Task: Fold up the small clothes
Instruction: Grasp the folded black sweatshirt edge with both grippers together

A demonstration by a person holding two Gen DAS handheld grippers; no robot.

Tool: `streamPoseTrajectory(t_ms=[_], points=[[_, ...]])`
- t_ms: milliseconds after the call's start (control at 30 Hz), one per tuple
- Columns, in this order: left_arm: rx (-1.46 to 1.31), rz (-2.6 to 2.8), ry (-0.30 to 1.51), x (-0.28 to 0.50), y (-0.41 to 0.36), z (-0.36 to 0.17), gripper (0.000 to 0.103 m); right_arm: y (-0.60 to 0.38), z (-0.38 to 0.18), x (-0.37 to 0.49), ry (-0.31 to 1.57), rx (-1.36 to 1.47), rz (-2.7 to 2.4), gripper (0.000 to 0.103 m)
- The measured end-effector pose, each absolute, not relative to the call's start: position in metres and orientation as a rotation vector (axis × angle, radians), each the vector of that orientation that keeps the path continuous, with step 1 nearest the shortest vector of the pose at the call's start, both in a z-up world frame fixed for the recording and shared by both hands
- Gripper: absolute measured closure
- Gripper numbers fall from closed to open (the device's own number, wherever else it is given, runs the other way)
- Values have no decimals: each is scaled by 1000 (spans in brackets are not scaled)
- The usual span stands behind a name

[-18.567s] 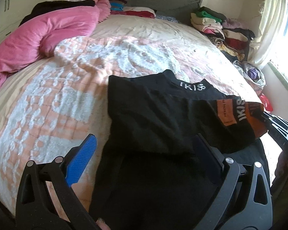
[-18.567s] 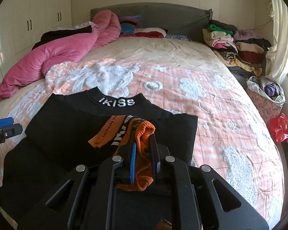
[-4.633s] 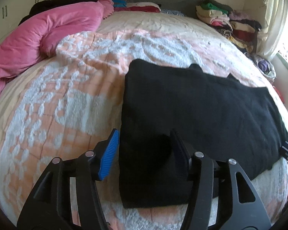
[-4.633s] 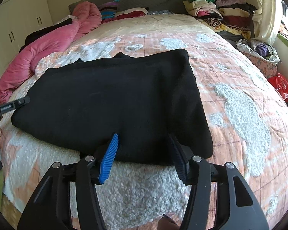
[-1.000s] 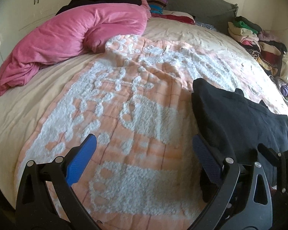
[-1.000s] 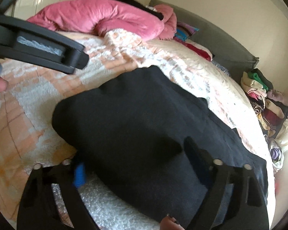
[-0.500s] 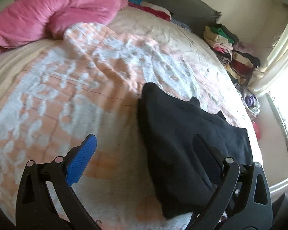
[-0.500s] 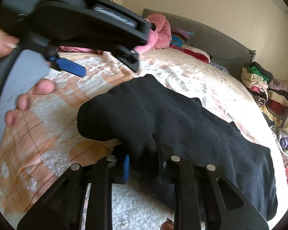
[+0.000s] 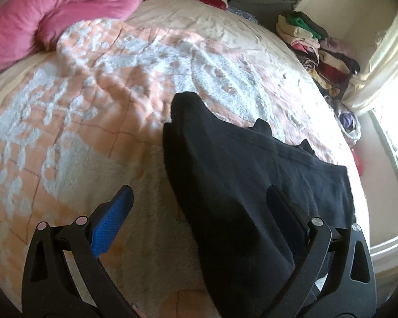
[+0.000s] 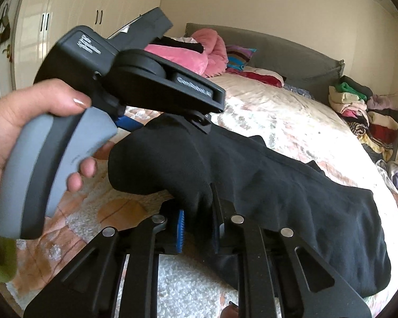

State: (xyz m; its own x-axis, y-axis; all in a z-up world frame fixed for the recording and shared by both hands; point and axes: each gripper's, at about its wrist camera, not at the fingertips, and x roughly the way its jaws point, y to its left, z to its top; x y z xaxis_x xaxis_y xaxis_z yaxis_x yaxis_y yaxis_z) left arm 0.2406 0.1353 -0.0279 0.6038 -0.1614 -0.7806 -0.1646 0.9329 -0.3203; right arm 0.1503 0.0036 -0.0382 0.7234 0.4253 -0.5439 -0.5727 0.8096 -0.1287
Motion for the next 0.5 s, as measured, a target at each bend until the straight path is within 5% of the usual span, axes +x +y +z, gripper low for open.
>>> streamPoseTrajectory(t_ms=[167, 233, 333, 500], points=[[-356, -9, 925, 244, 128, -30, 10, 1, -38, 149, 525, -287, 558, 89], [-360, -9, 922, 245, 129, -30, 19, 0, -38, 150, 527, -283, 556, 89], [-378, -17, 925, 246, 130, -32, 58, 0, -38, 151, 529, -285, 556, 89], [-379, -51, 927, 245, 125, -33, 85, 0, -39, 150, 531, -288, 553, 89]])
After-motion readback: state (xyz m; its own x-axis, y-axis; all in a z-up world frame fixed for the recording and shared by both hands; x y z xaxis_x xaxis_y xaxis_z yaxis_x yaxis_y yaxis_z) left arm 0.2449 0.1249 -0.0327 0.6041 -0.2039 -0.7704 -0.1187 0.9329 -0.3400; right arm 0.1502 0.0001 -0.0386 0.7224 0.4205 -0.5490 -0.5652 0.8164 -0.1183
